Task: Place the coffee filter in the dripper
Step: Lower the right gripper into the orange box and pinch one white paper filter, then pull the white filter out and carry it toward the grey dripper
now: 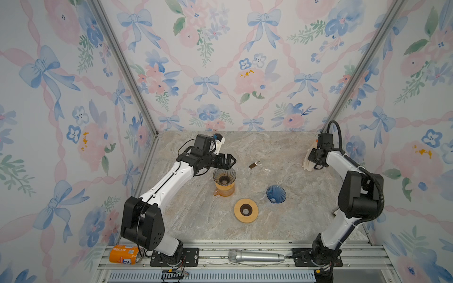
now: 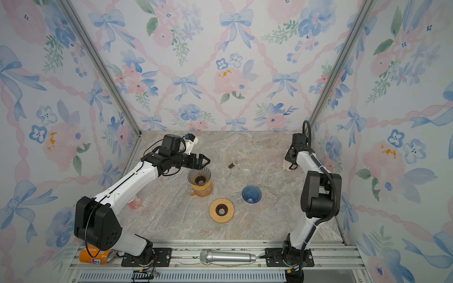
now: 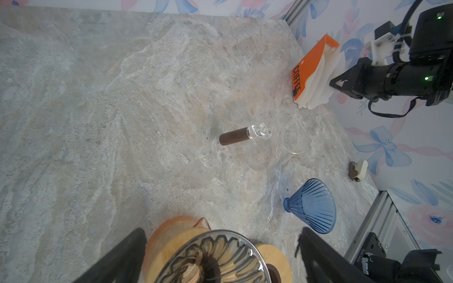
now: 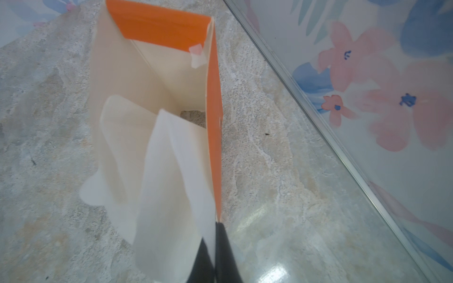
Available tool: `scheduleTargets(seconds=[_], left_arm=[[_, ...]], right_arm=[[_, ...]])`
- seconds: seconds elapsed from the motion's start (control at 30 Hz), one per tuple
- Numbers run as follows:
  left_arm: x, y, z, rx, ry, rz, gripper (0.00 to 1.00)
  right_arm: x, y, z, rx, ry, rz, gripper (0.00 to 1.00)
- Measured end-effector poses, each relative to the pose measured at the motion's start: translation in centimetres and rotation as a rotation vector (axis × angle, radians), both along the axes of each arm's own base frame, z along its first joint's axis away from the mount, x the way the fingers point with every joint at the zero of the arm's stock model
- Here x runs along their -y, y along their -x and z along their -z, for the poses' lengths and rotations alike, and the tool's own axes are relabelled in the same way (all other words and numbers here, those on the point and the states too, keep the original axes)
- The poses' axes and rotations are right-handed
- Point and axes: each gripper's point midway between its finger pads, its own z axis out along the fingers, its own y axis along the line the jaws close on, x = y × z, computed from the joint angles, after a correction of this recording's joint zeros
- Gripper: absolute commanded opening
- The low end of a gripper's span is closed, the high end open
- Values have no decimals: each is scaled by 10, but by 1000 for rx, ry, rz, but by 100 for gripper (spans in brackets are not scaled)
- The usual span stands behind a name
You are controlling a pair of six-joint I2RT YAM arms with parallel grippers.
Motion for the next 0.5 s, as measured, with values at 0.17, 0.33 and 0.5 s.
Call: scheduleTargets(seconds=[0.17,0.33,0.5], left_arm=[[1,-1,-2,-2,7,-1,98],[4,-5,-7,6,13,-1,98],[5,-7,-14,22,19,-1,98]], right_arm=[[0,-2,-8,9,19,-8,0],[-4,1,-23,27,27,-14,0],[-13,9,-57,83,39,-29,0]])
